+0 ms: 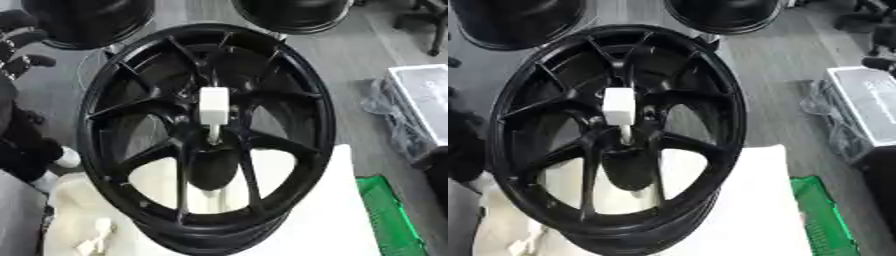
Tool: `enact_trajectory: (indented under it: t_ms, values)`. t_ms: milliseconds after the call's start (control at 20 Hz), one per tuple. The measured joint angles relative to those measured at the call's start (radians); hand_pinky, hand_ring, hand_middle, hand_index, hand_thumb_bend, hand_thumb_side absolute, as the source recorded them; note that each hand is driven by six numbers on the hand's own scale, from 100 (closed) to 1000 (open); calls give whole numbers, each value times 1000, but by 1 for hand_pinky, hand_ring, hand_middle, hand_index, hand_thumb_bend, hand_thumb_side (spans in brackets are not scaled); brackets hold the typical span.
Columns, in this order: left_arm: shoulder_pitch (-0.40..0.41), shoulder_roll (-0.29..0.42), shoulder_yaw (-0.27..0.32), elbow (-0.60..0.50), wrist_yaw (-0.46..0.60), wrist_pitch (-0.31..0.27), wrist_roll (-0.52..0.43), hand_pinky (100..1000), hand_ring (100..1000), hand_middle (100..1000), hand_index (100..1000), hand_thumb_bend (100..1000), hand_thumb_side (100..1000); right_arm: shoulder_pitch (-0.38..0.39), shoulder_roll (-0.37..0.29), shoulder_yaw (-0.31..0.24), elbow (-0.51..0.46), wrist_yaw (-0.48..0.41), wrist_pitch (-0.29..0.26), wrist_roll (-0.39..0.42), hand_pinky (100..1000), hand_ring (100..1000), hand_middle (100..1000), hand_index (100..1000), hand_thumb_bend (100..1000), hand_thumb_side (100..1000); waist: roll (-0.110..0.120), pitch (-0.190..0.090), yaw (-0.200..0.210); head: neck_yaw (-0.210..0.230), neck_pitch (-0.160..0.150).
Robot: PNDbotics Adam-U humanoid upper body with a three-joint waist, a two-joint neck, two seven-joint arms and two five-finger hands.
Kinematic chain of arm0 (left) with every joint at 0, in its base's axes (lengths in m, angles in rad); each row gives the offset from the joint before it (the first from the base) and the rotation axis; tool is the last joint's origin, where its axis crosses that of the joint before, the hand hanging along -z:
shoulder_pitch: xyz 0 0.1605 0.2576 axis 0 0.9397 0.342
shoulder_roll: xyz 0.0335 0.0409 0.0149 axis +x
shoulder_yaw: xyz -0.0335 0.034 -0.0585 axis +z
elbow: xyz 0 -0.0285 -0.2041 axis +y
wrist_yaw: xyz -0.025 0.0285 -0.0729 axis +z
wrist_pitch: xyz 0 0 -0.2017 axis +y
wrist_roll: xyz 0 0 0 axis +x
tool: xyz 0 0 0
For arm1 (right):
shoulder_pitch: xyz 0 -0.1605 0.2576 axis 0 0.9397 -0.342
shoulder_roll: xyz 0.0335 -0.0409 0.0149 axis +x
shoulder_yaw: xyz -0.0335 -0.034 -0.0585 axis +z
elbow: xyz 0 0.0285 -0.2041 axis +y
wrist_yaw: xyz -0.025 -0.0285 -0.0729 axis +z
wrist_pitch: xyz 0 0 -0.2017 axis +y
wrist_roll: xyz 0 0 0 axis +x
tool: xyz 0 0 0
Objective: Pull the pin out of the wheel hub.
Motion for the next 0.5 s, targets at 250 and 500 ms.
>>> enact_trajectory:
  t_ms: [250, 500]
  values:
    - [14, 12, 11, 0, -5, -7, 11, 603, 782, 743, 770, 100, 788, -78, -77, 20, 0, -17, -33, 37, 788, 917, 837, 881, 100, 564, -1, 0, -1, -1, 0]
    - [32, 13, 19, 0, -8, -8, 20, 602, 782, 743, 770, 100, 791, -168, -172, 58, -1, -26, -21, 91, 811, 935, 866, 894, 100, 552, -8, -2, 9, -7, 0]
